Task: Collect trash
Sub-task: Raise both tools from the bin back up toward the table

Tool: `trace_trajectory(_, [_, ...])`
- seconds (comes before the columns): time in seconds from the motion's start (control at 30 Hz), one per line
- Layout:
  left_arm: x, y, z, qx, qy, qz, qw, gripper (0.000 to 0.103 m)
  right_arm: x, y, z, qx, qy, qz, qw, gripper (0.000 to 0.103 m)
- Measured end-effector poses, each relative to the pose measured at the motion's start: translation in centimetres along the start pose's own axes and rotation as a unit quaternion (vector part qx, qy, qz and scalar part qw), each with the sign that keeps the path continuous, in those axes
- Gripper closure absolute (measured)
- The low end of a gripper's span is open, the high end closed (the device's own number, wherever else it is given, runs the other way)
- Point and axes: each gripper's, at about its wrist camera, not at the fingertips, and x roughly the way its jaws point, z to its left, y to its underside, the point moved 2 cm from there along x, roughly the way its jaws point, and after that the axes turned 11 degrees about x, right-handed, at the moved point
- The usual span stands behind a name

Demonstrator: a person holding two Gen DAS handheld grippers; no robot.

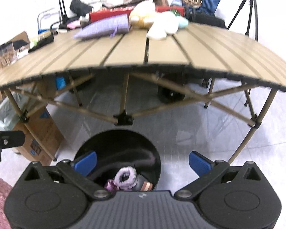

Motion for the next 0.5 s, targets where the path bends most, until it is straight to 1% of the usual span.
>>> trace_trajectory(0.2, [-1.5,-1.8,-0.1,0.0,-0.003,-0.036,0.9993,0.0,-2.6,-1.9,-0.5,0.008,-0.01,-0.048,0.999,0.0])
trace_trajectory(0.33, [-2.4,-3.4,0.3,-0.011,-0.003,-0.059,0.9982,0.0,-4.2,-3.6,-0.7,0.016,-0.02,-0.087,0.996,0.0])
trace_trajectory(0.5, [-2.8,-5.3,0.8,-0.023,-0.008,-0.081,0.9964,0.0,-5.1,-5.4,-1.4,0.026,-0.022,-0.116,0.993,0.0])
